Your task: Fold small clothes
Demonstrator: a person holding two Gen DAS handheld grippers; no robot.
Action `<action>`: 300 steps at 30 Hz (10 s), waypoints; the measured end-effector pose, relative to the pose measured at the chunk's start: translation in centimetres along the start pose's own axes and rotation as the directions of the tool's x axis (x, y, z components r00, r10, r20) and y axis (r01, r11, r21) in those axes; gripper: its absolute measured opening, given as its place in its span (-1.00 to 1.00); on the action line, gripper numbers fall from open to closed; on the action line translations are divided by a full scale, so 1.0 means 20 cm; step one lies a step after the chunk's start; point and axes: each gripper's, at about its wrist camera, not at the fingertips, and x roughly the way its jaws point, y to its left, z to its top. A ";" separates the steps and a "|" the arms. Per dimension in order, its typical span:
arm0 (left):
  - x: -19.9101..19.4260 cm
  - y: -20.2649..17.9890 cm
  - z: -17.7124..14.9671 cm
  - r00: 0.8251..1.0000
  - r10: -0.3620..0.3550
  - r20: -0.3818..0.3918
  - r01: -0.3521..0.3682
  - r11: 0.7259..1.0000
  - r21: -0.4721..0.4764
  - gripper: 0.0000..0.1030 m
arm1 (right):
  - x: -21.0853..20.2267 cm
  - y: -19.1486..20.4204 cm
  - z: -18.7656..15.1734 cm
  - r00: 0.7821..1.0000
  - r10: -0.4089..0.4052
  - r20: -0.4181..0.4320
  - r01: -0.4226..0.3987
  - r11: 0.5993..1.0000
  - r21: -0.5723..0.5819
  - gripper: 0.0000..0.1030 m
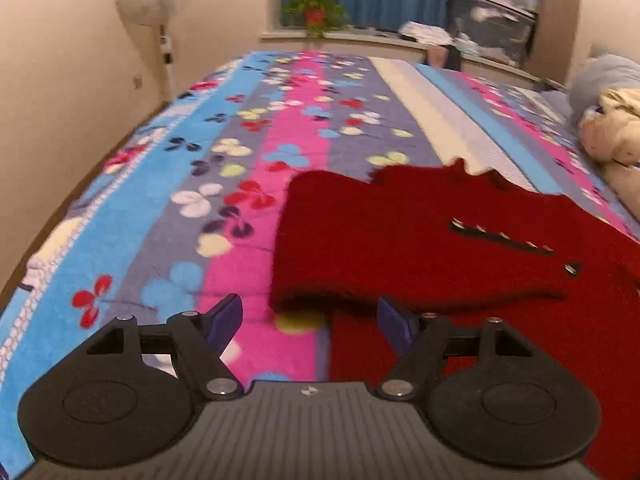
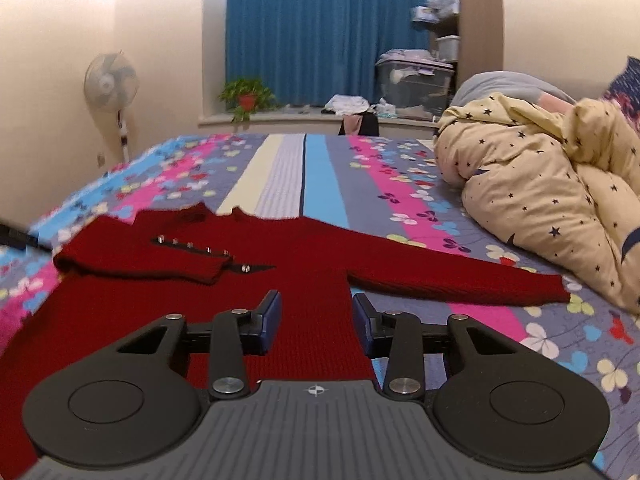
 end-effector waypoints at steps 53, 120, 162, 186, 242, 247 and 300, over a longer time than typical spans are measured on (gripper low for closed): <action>0.17 0.40 0.17 0.995 0.008 -0.104 -0.042 0.943 -0.330 0.56 | 1.26 0.23 0.35 0.970 -0.183 -0.159 0.221 0.937 0.269 -0.46; -0.42 0.03 -0.39 0.998 -0.017 0.059 0.014 0.998 0.064 0.51 | 0.29 -0.81 -0.20 0.971 -0.086 -0.225 0.190 0.847 0.497 0.00; -0.20 -0.05 -0.40 0.999 0.035 0.003 -0.035 0.980 0.197 0.54 | 1.09 -1.33 -0.31 0.963 -0.195 -0.188 0.266 0.564 0.782 0.20; -0.19 -0.04 -0.36 1.000 0.011 0.019 -0.014 0.988 0.153 0.54 | 1.16 -1.22 -0.12 0.921 -0.374 -0.108 0.353 0.688 0.633 -0.73; -0.57 0.05 -0.65 0.974 -0.177 -0.143 0.165 0.982 -0.094 0.54 | 0.18 -0.46 -0.49 0.883 0.119 -0.454 -0.019 0.975 0.220 0.27; -0.60 0.08 -0.81 0.948 -0.241 -0.206 0.211 0.965 -0.158 0.54 | 0.18 -0.47 -0.55 0.848 0.129 -0.514 -0.019 0.977 0.214 0.30; -0.61 0.08 -1.07 0.946 -0.276 -0.168 0.225 0.936 -0.269 -0.21 | 0.19 -0.45 -0.56 0.809 0.291 -0.511 -0.133 0.937 0.323 -0.38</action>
